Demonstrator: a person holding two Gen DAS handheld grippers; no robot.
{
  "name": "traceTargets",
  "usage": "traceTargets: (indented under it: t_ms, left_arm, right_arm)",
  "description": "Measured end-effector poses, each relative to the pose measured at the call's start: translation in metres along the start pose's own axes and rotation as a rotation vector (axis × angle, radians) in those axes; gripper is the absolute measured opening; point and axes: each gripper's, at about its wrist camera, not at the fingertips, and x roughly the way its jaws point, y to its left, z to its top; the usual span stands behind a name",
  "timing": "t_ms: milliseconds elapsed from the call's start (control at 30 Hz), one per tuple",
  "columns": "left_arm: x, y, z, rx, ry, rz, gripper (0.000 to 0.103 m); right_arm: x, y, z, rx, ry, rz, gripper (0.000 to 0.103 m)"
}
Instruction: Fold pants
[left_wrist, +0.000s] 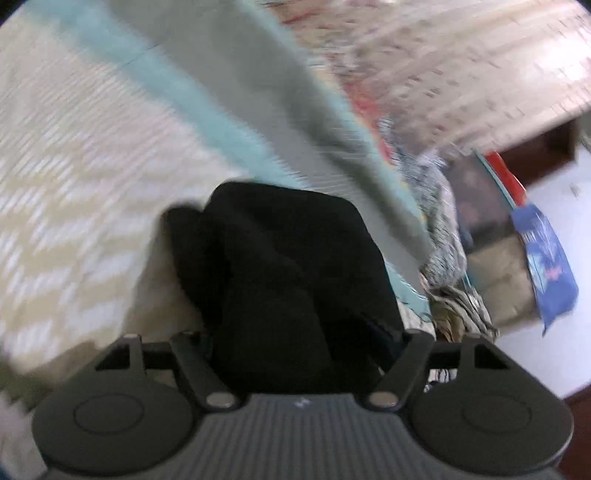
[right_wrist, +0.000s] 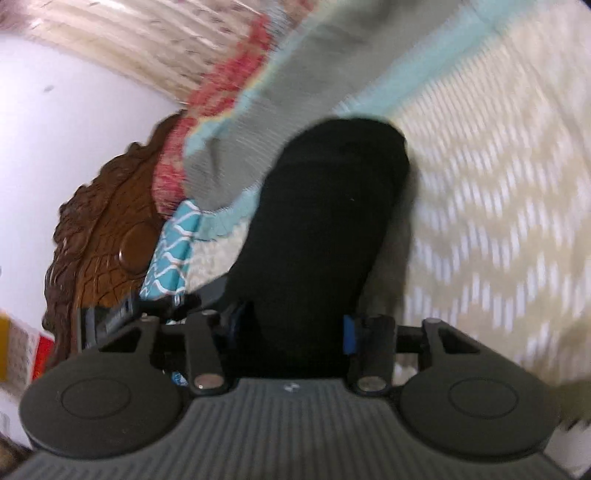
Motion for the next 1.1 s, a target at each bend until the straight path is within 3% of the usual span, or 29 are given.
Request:
traceTargets:
  t_ms: [167,300,467,567,600,633,733,833,933,1100]
  left_arm:
    - [0.035,-0.057,0.039,0.116,-0.047,-0.127,0.072]
    - [0.086,-0.088,0.063,0.173,-0.081,-0.132,0.073]
    - [0.166,-0.070,0.075,0.109,-0.041,-0.013,0.073]
    - [0.217,-0.045,0.066,0.060,0.059,0.192,0.074]
    - [0.217,-0.045,0.061,0.089,0.011,0.177,0.076]
    - [0.216,-0.050,0.058,0.118,-0.003,0.183,0.079]
    - [0.208,-0.062,0.057,0.120,0.022,0.230,0.084]
    - [0.190,-0.086,0.061,0.146,0.033,0.319,0.085]
    - [0.155,-0.113,0.048,0.275,-0.002,0.440,0.092]
    - [0.097,-0.151,0.000,0.443,-0.028,0.552,0.102]
  right_arm:
    - [-0.043,0.016,0.043,-0.118,-0.188,-0.014,0.049]
    - [-0.049,0.006,0.090,-0.183,-0.262,-0.074,0.049]
    - [-0.008,-0.052,0.127,-0.151,-0.244,-0.191,0.049]
    - [0.019,-0.103,0.125,0.001,-0.171,-0.288,0.056]
    - [0.016,-0.113,0.119,0.060,-0.193,-0.256,0.066]
    - [0.010,-0.121,0.114,0.110,-0.212,-0.221,0.069]
    - [-0.003,-0.104,0.105,0.079,-0.240,-0.275,0.074]
    - [-0.029,-0.074,0.092,0.002,-0.291,-0.322,0.075]
    - [-0.061,-0.054,0.064,-0.026,-0.341,-0.318,0.076]
    - [-0.079,-0.031,0.012,-0.031,-0.308,-0.383,0.080]
